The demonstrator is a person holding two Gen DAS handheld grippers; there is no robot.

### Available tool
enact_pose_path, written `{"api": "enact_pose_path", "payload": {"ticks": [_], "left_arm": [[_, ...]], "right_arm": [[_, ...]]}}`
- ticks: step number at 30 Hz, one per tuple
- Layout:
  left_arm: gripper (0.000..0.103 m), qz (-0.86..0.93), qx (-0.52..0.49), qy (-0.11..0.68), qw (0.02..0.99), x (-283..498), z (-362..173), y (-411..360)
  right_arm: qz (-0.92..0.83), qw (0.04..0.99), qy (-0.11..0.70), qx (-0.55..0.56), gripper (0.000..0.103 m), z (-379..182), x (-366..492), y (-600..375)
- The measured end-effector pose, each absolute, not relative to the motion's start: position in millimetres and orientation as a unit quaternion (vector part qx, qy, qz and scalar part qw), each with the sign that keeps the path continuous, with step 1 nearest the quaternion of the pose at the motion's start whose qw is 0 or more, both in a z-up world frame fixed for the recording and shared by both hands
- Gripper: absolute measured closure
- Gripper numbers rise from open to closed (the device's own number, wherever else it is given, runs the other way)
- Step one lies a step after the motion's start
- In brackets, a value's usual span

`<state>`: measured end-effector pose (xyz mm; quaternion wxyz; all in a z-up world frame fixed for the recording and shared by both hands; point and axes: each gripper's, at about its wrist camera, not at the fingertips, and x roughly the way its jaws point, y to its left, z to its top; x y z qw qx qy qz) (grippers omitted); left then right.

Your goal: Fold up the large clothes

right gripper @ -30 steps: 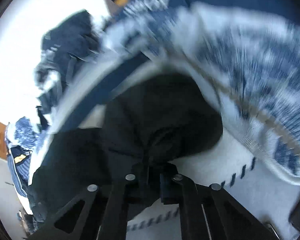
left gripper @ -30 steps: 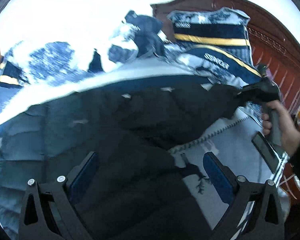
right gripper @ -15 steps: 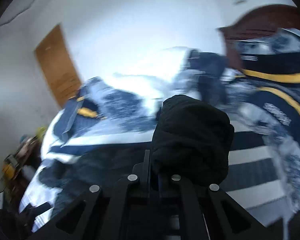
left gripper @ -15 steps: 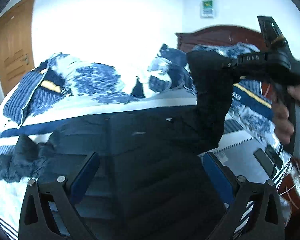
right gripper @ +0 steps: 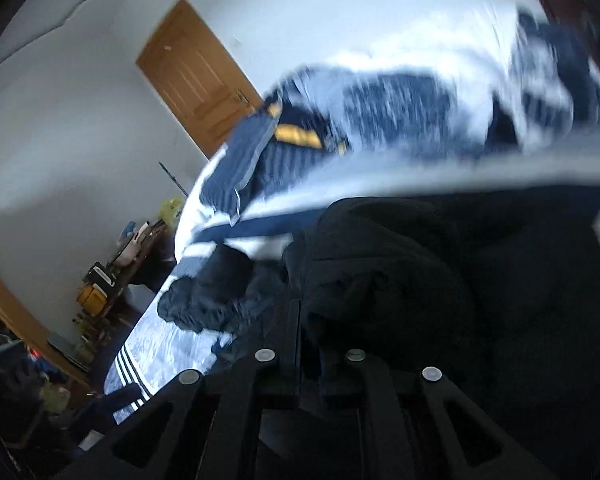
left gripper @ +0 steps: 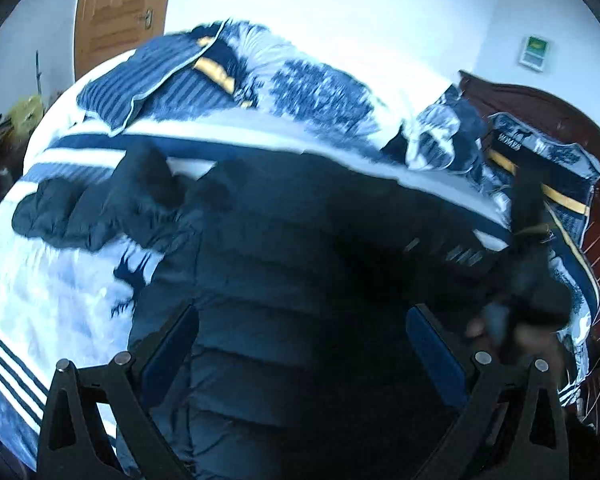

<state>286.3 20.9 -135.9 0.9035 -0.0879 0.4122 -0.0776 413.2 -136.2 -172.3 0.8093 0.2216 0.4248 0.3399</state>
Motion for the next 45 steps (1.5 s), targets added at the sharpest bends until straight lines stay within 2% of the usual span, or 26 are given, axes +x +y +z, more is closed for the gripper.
{"api": "enact_pose_path", "payload": {"ticks": [2, 3, 4, 6, 7, 9, 14, 20, 23, 26, 28, 30, 32, 33, 34, 35, 36, 37, 40, 45], "left_arm": [[0.000, -0.074, -0.092, 0.425, 0.897, 290.2, -144.3, 22.2], [0.000, -0.076, -0.095, 0.431, 0.894, 292.4, -147.0, 20.5], [0.000, -0.078, -0.095, 0.433, 0.893, 291.6, -147.9, 16.6], [0.000, -0.079, -0.090, 0.434, 0.893, 294.0, -148.4, 6.4], [0.000, -0.081, -0.090, 0.436, 0.892, 293.2, -148.2, 0.4], [0.000, -0.091, -0.086, 0.442, 0.888, 297.7, -149.8, -18.7], [0.000, -0.068, 0.020, 0.444, 0.893, 315.9, -152.6, -78.4], [0.000, -0.015, 0.161, 0.433, 0.887, 343.5, -176.2, -125.7], [0.000, 0.001, 0.224, 0.427, 0.876, 362.7, -194.2, -134.2], [0.004, 0.025, 0.263, 0.419, 0.869, 379.8, -207.6, -132.8], [0.017, 0.034, 0.254, 0.425, 0.868, 389.9, -207.8, -120.6], [0.023, 0.055, 0.244, 0.426, 0.869, 394.6, -203.6, -108.7], [0.025, 0.081, 0.227, 0.426, 0.872, 396.9, -199.3, -94.3], [0.034, 0.084, 0.220, 0.427, 0.873, 396.7, -197.7, -89.6], [0.050, 0.084, 0.215, 0.427, 0.874, 397.2, -196.6, -86.4], [0.061, 0.085, 0.205, 0.433, 0.874, 397.7, -196.4, -81.7], [0.081, 0.079, 0.187, 0.443, 0.873, 399.0, -196.3, -76.3], [0.086, 0.072, 0.171, 0.451, 0.873, 401.3, -195.9, -73.3], [0.088, 0.063, 0.096, 0.438, 0.892, 398.0, -166.0, -57.2], [0.089, 0.067, 0.062, 0.352, 0.932, 406.9, -85.3, -32.4]], "right_arm": [[0.362, 0.741, 0.508, 0.247, 0.058, -222.2, 427.8, -117.6], [0.382, 0.697, 0.545, 0.266, 0.031, -243.8, 433.0, -113.8], [0.394, 0.657, 0.564, 0.308, 0.032, -263.1, 429.7, -119.5], [0.391, 0.653, 0.553, 0.339, 0.031, -262.7, 422.4, -143.6], [0.389, 0.660, 0.541, 0.348, 0.023, -255.1, 418.9, -160.5], [0.369, 0.690, 0.501, 0.371, 0.017, -232.1, 410.9, -204.8], [0.318, 0.750, 0.425, 0.394, 0.015, -208.2, 408.2, -300.1], [0.269, 0.717, 0.415, 0.490, 0.015, -251.3, 407.7, -363.2], [0.243, 0.723, 0.422, 0.490, 0.016, -262.6, 415.4, -377.0], [0.216, 0.703, 0.449, 0.508, 0.023, -287.1, 424.5, -379.3], [0.211, 0.694, 0.462, 0.510, 0.037, -290.3, 432.6, -384.3], [0.188, 0.707, 0.479, 0.484, 0.045, -295.4, 444.1, -377.8], [0.172, 0.721, 0.489, 0.460, 0.046, -300.0, 457.0, -371.1], [0.166, 0.718, 0.495, 0.460, 0.050, -304.7, 462.2, -366.6], [0.171, 0.713, 0.496, 0.465, 0.058, -307.4, 466.6, -364.2], [0.177, 0.709, 0.498, 0.468, 0.065, -308.3, 469.4, -361.1], [0.180, 0.708, 0.498, 0.466, 0.075, -307.2, 471.4, -357.7], [0.182, 0.714, 0.497, 0.459, 0.083, -304.0, 472.3, -354.2], [0.185, 0.731, 0.480, 0.449, 0.092, -292.0, 468.7, -354.6], [0.200, 0.746, 0.442, 0.457, 0.094, -274.6, 462.8, -359.6]]}}
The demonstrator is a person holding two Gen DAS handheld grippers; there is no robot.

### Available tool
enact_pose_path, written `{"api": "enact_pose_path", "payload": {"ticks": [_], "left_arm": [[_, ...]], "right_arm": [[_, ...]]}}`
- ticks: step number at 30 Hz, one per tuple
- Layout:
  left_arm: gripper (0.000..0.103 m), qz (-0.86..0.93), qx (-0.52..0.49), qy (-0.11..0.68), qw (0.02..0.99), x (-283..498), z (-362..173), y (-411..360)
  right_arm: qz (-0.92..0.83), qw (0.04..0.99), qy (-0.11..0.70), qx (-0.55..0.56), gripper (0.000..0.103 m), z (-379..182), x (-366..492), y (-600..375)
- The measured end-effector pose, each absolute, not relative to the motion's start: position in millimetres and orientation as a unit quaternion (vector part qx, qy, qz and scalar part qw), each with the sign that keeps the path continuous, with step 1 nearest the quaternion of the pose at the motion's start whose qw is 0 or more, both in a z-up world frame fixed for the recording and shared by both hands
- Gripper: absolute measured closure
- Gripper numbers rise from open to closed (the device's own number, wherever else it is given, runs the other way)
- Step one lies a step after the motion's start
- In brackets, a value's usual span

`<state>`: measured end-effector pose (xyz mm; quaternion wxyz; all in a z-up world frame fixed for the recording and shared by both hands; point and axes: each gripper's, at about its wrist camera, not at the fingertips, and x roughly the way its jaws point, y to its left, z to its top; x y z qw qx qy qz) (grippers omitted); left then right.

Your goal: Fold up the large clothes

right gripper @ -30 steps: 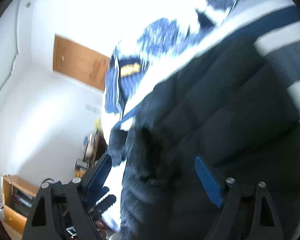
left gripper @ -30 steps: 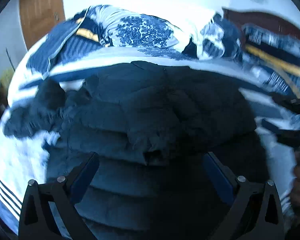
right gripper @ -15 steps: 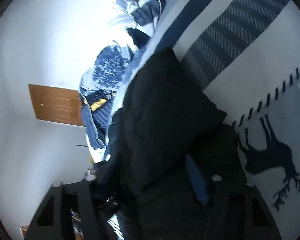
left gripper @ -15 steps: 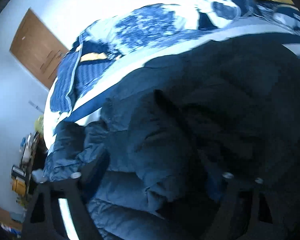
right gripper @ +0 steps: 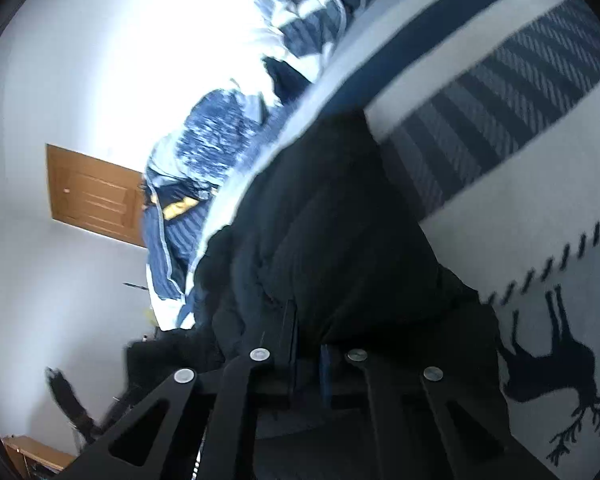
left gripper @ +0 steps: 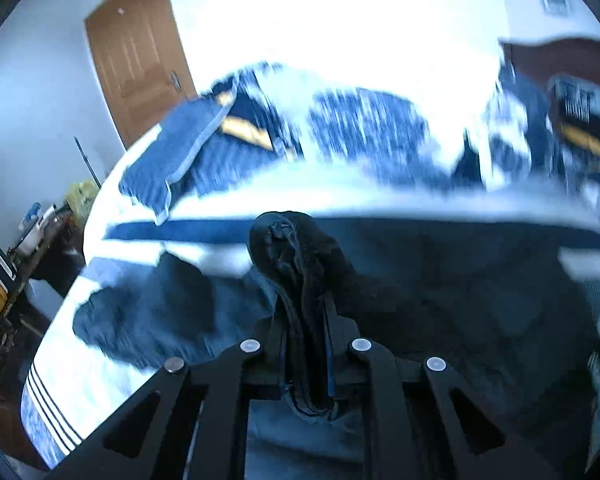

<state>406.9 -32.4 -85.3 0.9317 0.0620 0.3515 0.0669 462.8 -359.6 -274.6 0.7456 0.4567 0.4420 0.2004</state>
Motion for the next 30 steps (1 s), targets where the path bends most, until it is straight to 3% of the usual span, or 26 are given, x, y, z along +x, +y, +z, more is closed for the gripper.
{"api": "enact_pose_path", "payload": {"ticks": [4, 11, 14, 17, 18, 19, 20, 21, 22, 30], "left_arm": [[0.089, 0.066, 0.056, 0.342, 0.936, 444.8, -75.5, -7.2], [0.088, 0.104, 0.022, 0.450, 0.886, 498.7, -180.3, 41.4], [0.084, 0.122, 0.018, 0.473, 0.872, 497.1, -210.1, 45.7], [0.066, 0.133, 0.020, 0.465, 0.875, 480.1, -209.6, 50.3], [0.050, 0.140, 0.021, 0.456, 0.879, 474.1, -203.4, 52.1], [0.036, 0.144, 0.021, 0.443, 0.885, 464.8, -195.2, 53.8], [0.030, 0.147, 0.015, 0.427, 0.892, 451.3, -185.4, 55.7], [0.023, 0.141, 0.003, 0.412, 0.900, 432.4, -174.2, 56.7], [0.023, 0.127, -0.007, 0.400, 0.908, 411.6, -164.4, 55.4], [0.020, 0.086, 0.061, 0.365, 0.925, 276.6, -122.1, 16.7]], "right_arm": [[0.222, 0.742, 0.440, 0.455, 0.094, -269.5, 468.0, -343.8], [0.210, 0.748, 0.483, 0.405, 0.094, -280.2, 480.6, -307.8], [0.194, 0.737, 0.506, 0.404, 0.094, -294.1, 483.2, -306.4], [0.185, 0.729, 0.513, 0.413, 0.093, -301.3, 486.8, -307.9], [0.181, 0.727, 0.519, 0.411, 0.089, -301.8, 487.8, -306.9], [0.180, 0.727, 0.523, 0.407, 0.076, -301.8, 490.1, -304.6], [0.180, 0.726, 0.528, 0.402, 0.065, -301.6, 491.1, -303.4], [0.181, 0.726, 0.526, 0.404, 0.040, -299.6, 491.0, -304.1], [0.181, 0.729, 0.519, 0.409, 0.028, -296.2, 490.9, -306.1], [0.185, 0.771, 0.468, 0.391, 0.025, -249.0, 444.3, -317.5]]}}
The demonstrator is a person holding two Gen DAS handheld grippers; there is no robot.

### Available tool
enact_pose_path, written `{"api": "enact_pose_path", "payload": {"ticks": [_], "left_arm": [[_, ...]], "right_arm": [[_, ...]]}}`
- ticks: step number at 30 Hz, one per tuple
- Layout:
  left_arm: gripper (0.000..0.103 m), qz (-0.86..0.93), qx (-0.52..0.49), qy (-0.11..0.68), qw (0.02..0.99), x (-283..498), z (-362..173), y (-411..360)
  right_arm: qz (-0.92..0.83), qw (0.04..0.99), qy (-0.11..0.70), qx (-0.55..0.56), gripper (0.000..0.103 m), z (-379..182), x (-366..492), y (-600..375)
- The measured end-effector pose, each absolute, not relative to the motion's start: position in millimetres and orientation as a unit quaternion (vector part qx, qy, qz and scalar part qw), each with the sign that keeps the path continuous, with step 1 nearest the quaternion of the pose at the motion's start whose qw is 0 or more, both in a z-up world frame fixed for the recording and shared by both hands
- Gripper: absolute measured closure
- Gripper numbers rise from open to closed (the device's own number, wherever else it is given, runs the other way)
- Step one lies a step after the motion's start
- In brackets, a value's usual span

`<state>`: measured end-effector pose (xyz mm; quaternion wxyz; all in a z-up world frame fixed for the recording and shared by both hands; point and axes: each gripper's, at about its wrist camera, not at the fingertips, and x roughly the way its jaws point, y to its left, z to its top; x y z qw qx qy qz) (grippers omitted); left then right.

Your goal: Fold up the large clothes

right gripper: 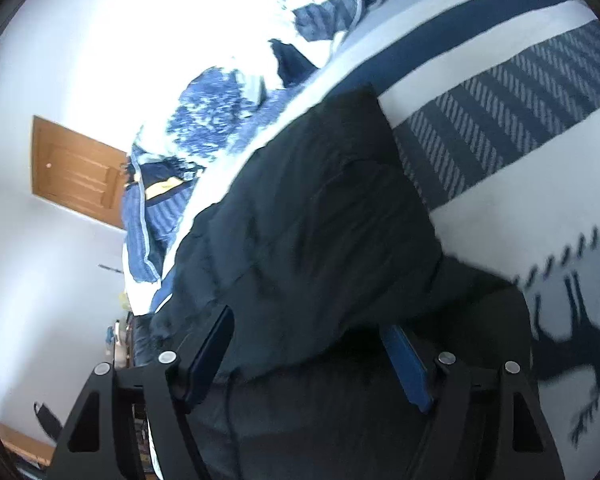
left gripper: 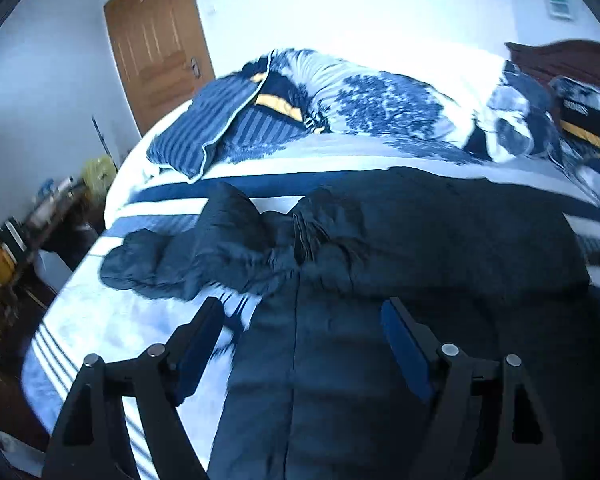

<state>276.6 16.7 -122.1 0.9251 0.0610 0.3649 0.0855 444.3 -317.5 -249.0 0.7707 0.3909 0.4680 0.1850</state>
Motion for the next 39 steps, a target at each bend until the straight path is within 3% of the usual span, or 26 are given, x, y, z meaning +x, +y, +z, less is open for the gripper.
{"api": "enact_pose_path", "payload": {"ticks": [10, 17, 26, 39], "left_arm": [[0.018, 0.082, 0.059, 0.316, 0.943, 164.8, -56.3, 1.6], [0.015, 0.080, 0.041, 0.289, 0.953, 109.2, -14.9, 15.7], [0.014, 0.091, 0.015, 0.273, 0.958, 68.0, 7.4, 37.5], [0.012, 0.057, -0.014, 0.264, 0.963, 42.7, 23.5, 48.6]], "right_arm": [[0.205, 0.850, 0.395, 0.283, 0.021, -125.0, 266.6, -315.2], [0.213, 0.879, 0.369, 0.213, 0.020, -48.7, 194.4, -282.3], [0.195, 0.912, 0.335, 0.131, 0.020, 6.8, 137.1, -235.8], [0.188, 0.930, 0.299, 0.102, 0.016, 46.4, 90.6, -216.8]]}}
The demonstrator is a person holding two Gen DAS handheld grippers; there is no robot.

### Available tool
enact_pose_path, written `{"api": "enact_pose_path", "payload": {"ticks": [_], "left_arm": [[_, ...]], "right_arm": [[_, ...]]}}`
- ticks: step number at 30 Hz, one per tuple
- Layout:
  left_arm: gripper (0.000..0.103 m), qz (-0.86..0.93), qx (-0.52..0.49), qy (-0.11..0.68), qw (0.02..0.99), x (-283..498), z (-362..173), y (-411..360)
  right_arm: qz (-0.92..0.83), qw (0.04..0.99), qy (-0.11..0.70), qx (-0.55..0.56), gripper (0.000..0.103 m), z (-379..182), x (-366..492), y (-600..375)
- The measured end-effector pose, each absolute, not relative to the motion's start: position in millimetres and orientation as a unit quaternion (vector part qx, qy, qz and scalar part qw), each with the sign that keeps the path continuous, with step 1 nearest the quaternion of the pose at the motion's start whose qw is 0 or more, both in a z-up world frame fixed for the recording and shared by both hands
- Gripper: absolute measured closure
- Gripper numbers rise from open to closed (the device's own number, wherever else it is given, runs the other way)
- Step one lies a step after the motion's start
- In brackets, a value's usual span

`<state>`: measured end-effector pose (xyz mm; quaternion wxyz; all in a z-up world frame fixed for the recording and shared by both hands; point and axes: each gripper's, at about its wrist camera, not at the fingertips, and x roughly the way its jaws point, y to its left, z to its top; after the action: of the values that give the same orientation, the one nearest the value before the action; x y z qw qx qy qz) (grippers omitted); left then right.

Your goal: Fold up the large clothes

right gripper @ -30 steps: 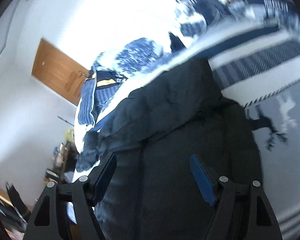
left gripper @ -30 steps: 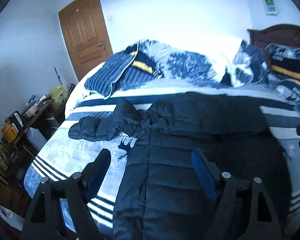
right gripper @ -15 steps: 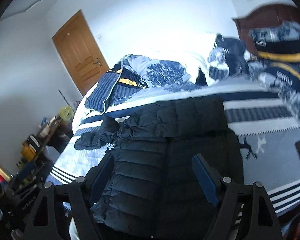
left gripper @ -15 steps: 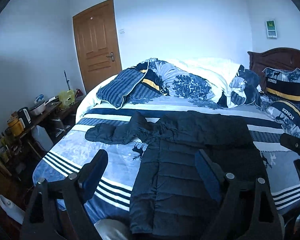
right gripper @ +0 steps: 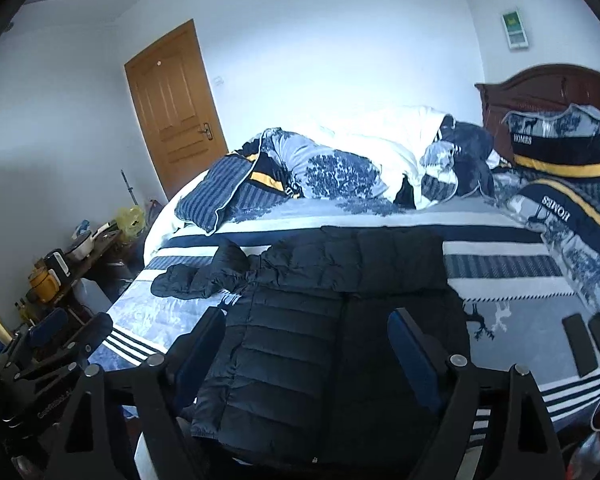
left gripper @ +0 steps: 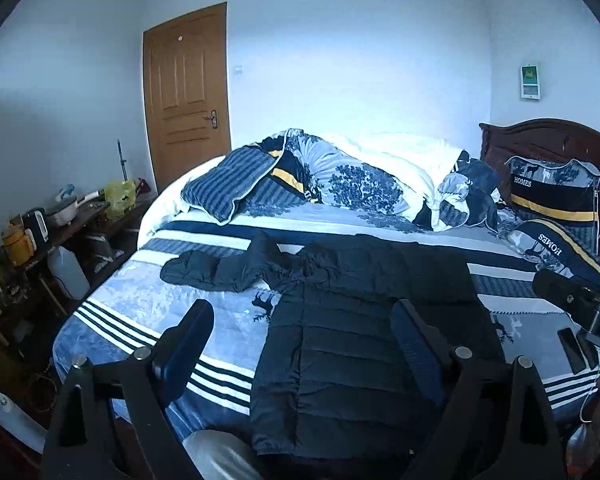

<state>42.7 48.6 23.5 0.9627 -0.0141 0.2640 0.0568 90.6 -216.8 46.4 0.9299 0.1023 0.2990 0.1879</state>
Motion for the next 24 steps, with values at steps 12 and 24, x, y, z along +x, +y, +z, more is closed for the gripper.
{"api": "enact_pose_path", "payload": {"ticks": [12, 24], "left_arm": [[0.011, 0.067, -0.029, 0.306, 0.949, 63.1, 3.3, 63.5], [0.011, 0.063, -0.058, 0.342, 0.936, 134.9, -38.7, 79.8]], "right_arm": [[0.202, 0.927, 0.301, 0.101, 0.016, 37.0, 98.2, -197.3], [0.154, 0.935, 0.313, 0.064, 0.016, 9.0, 145.8, -184.9]]}}
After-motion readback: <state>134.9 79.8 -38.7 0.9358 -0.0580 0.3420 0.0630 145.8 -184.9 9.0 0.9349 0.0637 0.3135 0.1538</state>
